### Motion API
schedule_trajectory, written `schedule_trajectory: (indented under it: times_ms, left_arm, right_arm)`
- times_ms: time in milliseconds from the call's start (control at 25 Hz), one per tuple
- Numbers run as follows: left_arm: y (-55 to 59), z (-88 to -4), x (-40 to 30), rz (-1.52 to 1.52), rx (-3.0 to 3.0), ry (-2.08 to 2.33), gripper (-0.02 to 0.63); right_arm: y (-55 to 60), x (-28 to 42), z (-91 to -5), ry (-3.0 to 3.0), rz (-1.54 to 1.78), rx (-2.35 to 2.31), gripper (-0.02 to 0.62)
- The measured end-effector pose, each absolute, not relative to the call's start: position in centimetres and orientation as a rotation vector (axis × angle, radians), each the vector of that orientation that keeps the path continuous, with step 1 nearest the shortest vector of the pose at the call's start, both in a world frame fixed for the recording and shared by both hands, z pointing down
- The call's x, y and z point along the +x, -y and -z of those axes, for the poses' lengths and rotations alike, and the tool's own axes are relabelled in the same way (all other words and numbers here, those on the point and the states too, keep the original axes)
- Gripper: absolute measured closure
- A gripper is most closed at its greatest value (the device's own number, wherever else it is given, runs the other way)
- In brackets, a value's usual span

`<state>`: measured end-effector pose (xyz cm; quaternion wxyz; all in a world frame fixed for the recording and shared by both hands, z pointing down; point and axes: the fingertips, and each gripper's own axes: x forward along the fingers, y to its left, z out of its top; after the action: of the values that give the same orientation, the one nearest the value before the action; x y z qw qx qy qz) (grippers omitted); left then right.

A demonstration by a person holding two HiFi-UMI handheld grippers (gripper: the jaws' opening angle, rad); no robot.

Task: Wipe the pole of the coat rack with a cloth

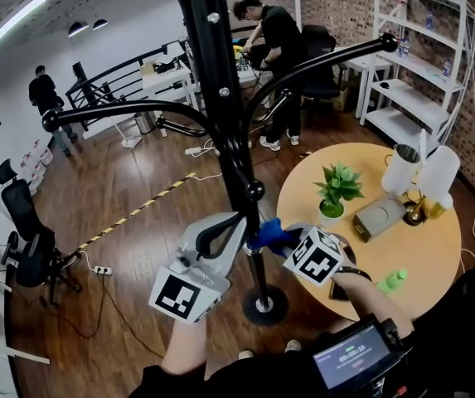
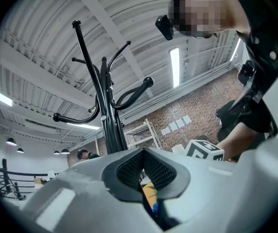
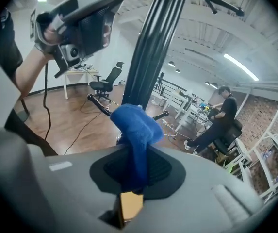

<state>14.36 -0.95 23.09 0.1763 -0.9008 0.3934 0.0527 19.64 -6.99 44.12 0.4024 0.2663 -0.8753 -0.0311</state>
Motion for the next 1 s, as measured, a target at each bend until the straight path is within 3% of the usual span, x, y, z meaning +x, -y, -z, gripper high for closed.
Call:
schedule_trajectory:
  times_ms: [400,760,1000]
  left_arm:
    - [2.0,-23.1,15.0,-0.179,-2.571,-1.066,0.603]
    - [2.2,-22.9,13.0,-0.180,-2.548,-1.116,0.603]
    - [2.5,-23.0,11.4,-0.118,-2.510,-1.153,0.603]
  right_arm:
    - [6.3,24.0,-41.7,2.213,0.035,0.795,0.543]
    - [8.0,19.2,-44.5,2.202,0.124,0.672,0.543]
    - [8.5,17.2,-41.3,2.428,0.098,0.677,0.544]
